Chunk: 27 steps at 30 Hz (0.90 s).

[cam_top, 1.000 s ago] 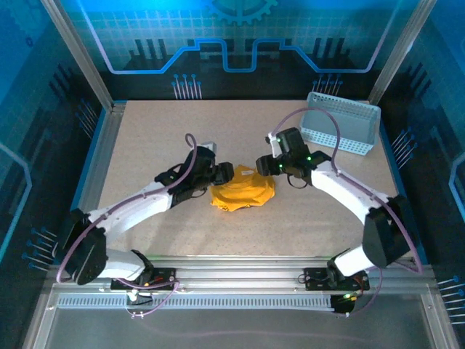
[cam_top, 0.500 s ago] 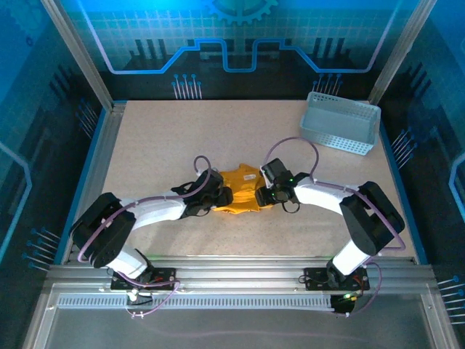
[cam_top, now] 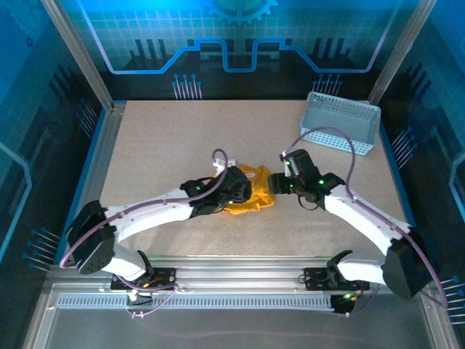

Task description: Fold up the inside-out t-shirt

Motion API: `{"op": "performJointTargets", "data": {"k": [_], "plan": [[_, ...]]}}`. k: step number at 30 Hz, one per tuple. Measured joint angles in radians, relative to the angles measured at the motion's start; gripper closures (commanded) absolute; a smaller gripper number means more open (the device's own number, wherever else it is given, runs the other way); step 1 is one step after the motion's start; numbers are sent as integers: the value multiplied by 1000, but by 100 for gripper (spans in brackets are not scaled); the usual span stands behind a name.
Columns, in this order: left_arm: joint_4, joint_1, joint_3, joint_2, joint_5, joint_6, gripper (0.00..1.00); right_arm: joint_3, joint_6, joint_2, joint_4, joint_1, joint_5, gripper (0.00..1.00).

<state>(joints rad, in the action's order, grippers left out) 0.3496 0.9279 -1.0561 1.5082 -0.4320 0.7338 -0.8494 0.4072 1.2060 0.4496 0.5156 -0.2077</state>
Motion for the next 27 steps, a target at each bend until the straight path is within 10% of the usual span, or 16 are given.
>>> {"op": "performJointTargets", "data": {"k": [13, 27], "plan": [[132, -113, -326, 465, 14, -87, 15, 52, 72, -246, 143, -14, -79, 24], [255, -606, -521, 581, 86, -520, 9, 60, 59, -360, 203, -22, -80, 23]]}}
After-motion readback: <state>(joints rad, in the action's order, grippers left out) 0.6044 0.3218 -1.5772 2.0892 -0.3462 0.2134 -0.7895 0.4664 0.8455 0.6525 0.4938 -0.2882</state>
